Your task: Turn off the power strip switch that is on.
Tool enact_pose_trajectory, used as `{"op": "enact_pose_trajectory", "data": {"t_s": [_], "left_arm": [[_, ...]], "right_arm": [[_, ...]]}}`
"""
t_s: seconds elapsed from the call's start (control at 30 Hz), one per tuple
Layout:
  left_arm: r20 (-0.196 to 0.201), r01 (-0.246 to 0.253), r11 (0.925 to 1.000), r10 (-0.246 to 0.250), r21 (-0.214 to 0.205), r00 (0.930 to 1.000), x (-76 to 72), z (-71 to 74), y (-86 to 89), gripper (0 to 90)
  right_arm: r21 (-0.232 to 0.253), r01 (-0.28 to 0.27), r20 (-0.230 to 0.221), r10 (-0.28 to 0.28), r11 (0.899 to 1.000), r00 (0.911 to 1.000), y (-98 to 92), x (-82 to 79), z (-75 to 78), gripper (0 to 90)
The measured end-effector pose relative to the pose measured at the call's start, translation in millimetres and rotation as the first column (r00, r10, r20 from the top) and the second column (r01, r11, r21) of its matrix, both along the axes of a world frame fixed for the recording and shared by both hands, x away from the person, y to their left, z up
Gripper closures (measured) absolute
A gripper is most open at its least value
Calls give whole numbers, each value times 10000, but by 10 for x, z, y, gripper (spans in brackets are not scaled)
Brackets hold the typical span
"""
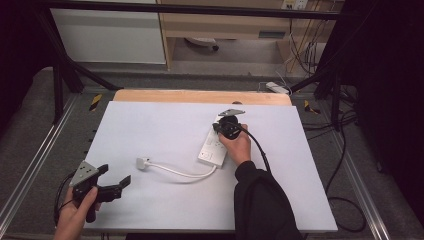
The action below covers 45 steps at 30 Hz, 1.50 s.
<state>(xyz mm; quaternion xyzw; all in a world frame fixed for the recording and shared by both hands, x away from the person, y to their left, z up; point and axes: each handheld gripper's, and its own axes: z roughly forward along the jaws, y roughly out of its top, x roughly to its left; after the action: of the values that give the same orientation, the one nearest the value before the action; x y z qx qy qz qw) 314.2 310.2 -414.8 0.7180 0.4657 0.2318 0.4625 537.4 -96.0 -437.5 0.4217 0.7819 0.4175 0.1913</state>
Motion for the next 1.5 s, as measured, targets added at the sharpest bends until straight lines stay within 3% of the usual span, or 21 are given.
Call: {"op": "enact_pose_trajectory", "data": {"t_s": [0.67, 0.9, 1.5], "left_arm": [[-17, -5, 10000, 5, 41, 10000, -1, -1, -3, 63], [-13, -14, 10000, 14, 23, 10000, -2, 0, 0, 63], [-60, -34, 10000, 35, 86, 10000, 1, -2, 5, 62]], "right_arm": [[-321, -57, 363, 68, 9995, 9993, 10, -24, -26, 900], [-150, -151, 118, 152, 9998, 9998, 10, -33, -28, 900], [177, -152, 331, 146, 9997, 9993, -45, -114, 61, 900]]}}
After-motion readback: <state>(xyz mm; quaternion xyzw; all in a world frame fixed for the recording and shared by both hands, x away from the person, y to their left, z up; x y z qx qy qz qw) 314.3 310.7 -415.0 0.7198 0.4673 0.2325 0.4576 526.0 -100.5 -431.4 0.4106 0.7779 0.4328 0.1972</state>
